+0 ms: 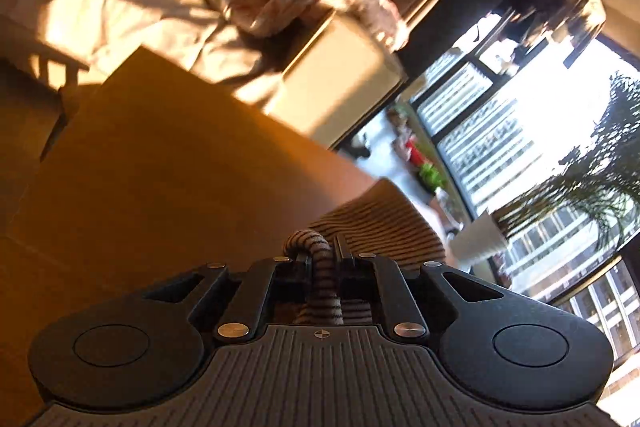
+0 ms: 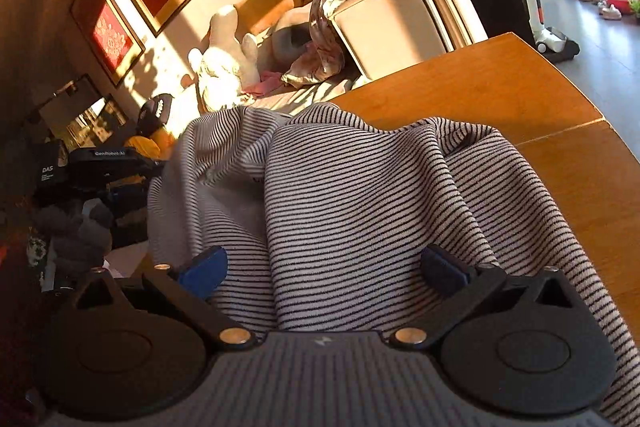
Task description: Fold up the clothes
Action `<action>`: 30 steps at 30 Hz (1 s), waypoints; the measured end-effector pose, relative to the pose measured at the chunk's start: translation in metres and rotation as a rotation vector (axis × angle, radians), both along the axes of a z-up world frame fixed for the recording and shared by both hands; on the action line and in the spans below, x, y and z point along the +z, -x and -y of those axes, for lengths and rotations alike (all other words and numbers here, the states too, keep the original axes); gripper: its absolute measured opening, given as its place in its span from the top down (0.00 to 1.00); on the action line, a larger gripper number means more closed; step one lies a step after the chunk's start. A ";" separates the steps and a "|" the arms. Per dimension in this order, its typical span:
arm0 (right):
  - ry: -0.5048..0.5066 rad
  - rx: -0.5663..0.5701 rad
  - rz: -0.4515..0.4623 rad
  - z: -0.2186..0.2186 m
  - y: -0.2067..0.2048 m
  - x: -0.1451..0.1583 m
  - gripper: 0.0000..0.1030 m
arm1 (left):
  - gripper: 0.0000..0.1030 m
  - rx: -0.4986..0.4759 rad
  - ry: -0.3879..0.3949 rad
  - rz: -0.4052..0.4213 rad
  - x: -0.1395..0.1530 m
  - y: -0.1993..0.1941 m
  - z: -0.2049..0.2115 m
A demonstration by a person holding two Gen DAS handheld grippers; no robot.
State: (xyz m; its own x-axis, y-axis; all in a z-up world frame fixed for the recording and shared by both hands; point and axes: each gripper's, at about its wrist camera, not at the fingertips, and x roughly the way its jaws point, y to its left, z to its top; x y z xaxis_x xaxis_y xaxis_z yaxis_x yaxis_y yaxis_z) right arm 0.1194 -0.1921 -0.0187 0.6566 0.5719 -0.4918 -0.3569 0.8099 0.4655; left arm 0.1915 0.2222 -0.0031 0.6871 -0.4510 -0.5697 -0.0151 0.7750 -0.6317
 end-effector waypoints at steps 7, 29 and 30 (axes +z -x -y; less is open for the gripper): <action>0.489 0.139 0.043 -0.064 0.001 0.010 0.00 | 0.13 -0.169 -0.092 0.079 0.008 0.034 -0.002; 1.041 -0.092 0.491 -0.052 -0.114 0.049 0.96 | 0.82 -0.166 -0.573 0.177 0.000 -0.044 0.072; 1.039 -0.160 0.443 -0.037 -0.133 0.044 1.00 | 0.82 -0.145 -0.597 0.172 -0.002 -0.051 0.068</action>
State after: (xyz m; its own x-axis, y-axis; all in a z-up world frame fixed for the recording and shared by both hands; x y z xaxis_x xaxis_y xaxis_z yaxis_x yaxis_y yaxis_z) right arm 0.2525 -0.1547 0.0253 0.9193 -0.0824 -0.3849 -0.1805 0.7808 -0.5982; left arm 0.2425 0.1539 -0.0054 0.7470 -0.1848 -0.6386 0.1792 0.9810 -0.0743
